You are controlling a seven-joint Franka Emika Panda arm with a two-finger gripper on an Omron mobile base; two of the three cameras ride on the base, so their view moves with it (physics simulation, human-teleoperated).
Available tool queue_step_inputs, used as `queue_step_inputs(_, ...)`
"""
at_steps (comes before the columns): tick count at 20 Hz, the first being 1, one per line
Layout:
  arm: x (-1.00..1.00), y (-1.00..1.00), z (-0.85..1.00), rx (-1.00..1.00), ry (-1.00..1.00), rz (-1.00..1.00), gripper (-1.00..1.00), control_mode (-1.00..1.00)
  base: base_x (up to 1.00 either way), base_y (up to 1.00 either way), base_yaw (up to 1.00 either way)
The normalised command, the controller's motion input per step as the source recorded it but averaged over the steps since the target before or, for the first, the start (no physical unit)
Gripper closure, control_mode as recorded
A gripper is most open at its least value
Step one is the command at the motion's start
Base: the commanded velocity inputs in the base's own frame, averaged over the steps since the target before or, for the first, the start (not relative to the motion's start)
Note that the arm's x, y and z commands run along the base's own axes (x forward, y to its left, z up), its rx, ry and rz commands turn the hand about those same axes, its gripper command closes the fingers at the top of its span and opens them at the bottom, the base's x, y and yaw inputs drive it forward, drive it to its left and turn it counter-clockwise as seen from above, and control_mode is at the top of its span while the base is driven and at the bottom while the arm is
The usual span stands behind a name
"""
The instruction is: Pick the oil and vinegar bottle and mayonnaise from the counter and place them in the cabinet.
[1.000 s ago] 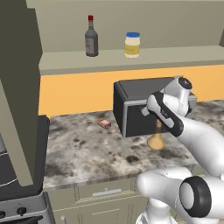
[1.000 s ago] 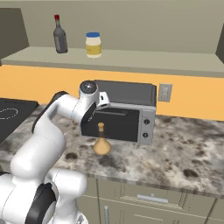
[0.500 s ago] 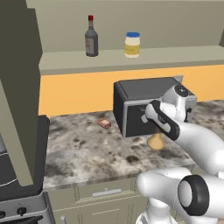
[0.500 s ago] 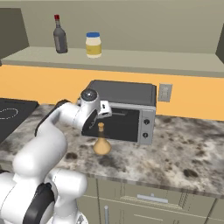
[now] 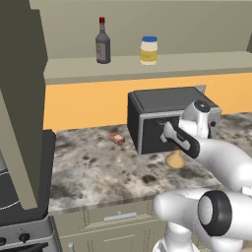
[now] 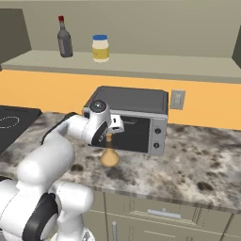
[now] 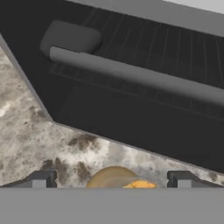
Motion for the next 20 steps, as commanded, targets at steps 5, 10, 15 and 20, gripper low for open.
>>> queue_step_inputs(5, 0.02, -0.06, -0.29, 0.0, 0.06, -0.07, -1.0, -1.0, 0.0, 0.0, 0.0)
queue_step_inputs(10, 0.13, -0.03, -0.35, 0.0, 0.03, -0.01, -1.0, -1.0, 0.0, 0.0, 0.0)
queue_step_inputs(15, 0.0, -0.02, -0.33, 0.0, 0.0, 0.0, -1.0, -1.0, 0.0, 0.0, 0.0)
queue_step_inputs(20, -0.17, 0.0, -0.27, 0.0, 0.0, 0.0, -1.0, -1.0, 0.0, 0.0, 0.0)
